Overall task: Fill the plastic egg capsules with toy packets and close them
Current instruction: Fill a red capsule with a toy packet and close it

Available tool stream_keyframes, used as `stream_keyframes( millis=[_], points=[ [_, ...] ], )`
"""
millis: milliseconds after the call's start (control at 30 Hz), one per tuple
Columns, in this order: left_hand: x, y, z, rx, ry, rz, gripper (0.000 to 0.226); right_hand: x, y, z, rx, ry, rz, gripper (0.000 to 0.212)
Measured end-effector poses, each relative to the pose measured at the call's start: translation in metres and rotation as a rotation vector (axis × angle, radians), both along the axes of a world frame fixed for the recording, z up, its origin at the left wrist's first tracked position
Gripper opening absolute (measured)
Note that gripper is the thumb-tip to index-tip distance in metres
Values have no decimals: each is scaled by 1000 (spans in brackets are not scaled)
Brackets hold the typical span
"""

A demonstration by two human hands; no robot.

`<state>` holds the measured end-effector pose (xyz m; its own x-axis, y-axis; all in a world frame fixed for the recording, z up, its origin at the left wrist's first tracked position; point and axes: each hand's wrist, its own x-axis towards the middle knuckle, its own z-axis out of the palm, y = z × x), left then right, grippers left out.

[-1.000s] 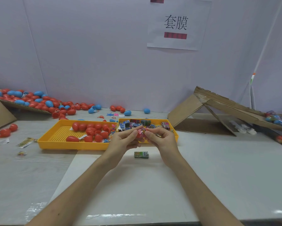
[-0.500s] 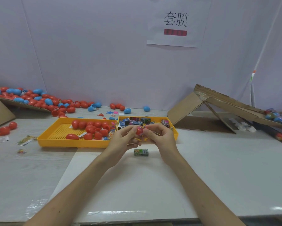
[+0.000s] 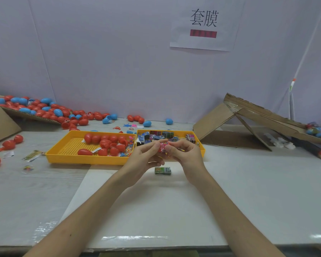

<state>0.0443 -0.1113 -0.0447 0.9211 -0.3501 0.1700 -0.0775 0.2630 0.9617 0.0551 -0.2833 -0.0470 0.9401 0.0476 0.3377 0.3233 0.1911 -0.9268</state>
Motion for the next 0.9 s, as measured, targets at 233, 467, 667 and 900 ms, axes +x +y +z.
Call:
stream_keyframes(
  millis=[233, 467, 667, 900],
  points=[
    [0, 0, 0, -37, 21, -13, 32, -3, 0, 2, 35, 16, 17, 12],
    [4, 0, -3, -38, -42, 161, 32, -4, 0, 4, -94, -69, -119, 9],
    [6, 0, -5, 2, -84, 195, 38, -4, 1, 4, -148, -75, -137, 7],
    [6, -1, -6, 50, -103, 212, 40, -2, 0, 2, -168, 17, -72, 1]
  ],
)
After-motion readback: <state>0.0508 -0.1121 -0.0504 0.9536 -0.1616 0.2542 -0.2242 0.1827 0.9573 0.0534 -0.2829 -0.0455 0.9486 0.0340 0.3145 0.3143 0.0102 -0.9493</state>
